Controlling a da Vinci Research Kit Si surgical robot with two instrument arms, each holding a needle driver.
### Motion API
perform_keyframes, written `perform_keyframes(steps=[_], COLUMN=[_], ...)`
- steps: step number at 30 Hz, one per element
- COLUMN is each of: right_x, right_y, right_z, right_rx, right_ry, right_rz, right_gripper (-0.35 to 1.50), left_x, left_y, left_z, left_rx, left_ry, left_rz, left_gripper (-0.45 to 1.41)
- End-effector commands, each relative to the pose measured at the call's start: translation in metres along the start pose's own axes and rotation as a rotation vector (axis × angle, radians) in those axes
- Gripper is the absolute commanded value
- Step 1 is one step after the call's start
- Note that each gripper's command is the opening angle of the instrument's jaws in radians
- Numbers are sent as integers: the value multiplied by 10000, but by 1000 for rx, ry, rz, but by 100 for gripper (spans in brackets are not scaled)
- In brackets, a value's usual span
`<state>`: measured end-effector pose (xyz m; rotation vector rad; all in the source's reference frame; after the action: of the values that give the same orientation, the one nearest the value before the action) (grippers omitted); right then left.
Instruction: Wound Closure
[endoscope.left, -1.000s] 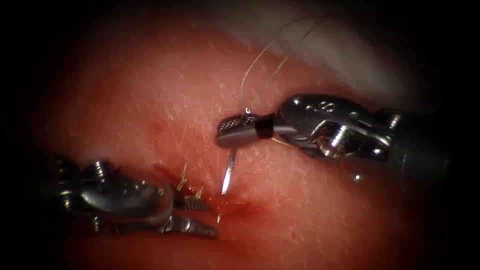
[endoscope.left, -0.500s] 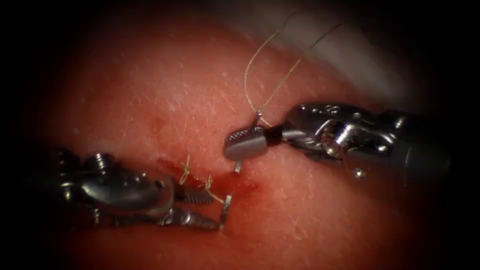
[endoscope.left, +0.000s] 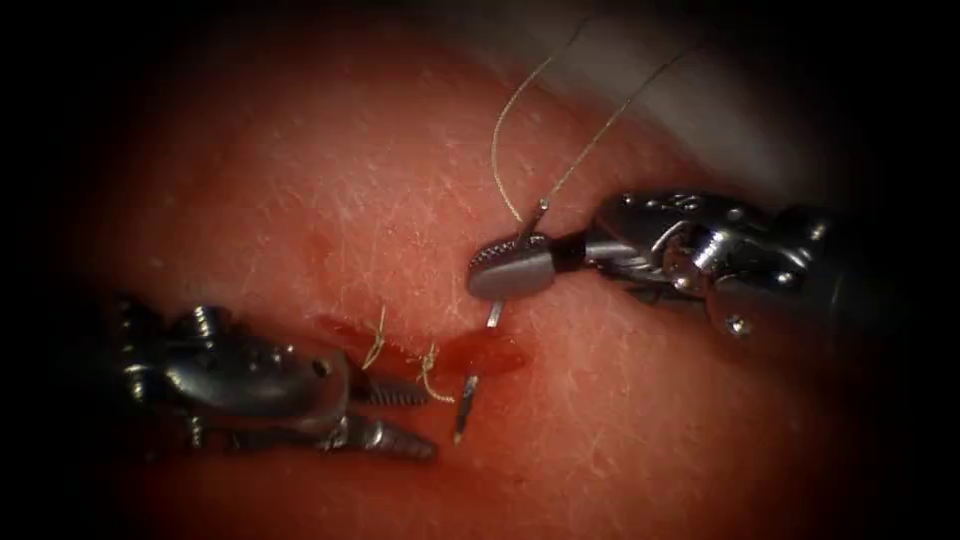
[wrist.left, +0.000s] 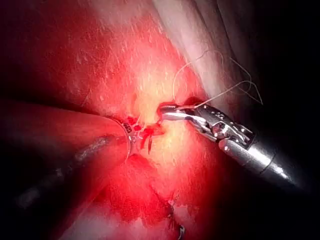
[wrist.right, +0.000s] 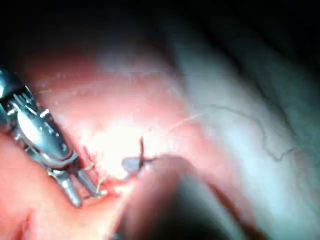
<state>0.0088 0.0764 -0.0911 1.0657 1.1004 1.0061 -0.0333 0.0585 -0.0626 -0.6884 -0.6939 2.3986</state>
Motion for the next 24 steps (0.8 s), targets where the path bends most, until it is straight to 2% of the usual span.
perform_keyframes(steps=[1,4,9,11,15,16,17,18,20,21,22,24], right_x=[3,-1,-9,-19,-27,-25,-24,-23,-17,-12,-10,-2], right_y=[0,-4,-12,-15,-18,-17,-16,-14,-8,-1,3,13], right_z=[13,21,31,36,39,38,38,37,34,29,25,13], right_rx=[67,117,189,262,285,263,247,225,159,108,63,-30], right_ry=[-5,-25,-51,-61,-75,-28,-1,36,129,177,191,204], right_rz=[91,233,273,318,325,332,336,311,210,72,-20,-95], right_gripper=[-35,-35,-35,-35,-35,39,74,98,118,118,121,136], left_x=[-2,-2,-1,-1,0,1,2,4,8,14,16,24], left_y=[1,1,1,1,0,1,1,2,3,5,6,10], left_z=[8,8,6,6,4,3,2,1,-2,-4,-6,-10], left_rx=[-1,-1,-3,-4,-5,-7,-7,-9,-10,-17,-20,-25], left_ry=[-1,-1,-1,-1,-1,-1,-1,-1,-3,16,23,52], left_rz=[-1,0,-1,-1,5,10,10,20,46,89,117,228], left_gripper=[25,25,25,25,25,24,24,24,25,26,27,31])
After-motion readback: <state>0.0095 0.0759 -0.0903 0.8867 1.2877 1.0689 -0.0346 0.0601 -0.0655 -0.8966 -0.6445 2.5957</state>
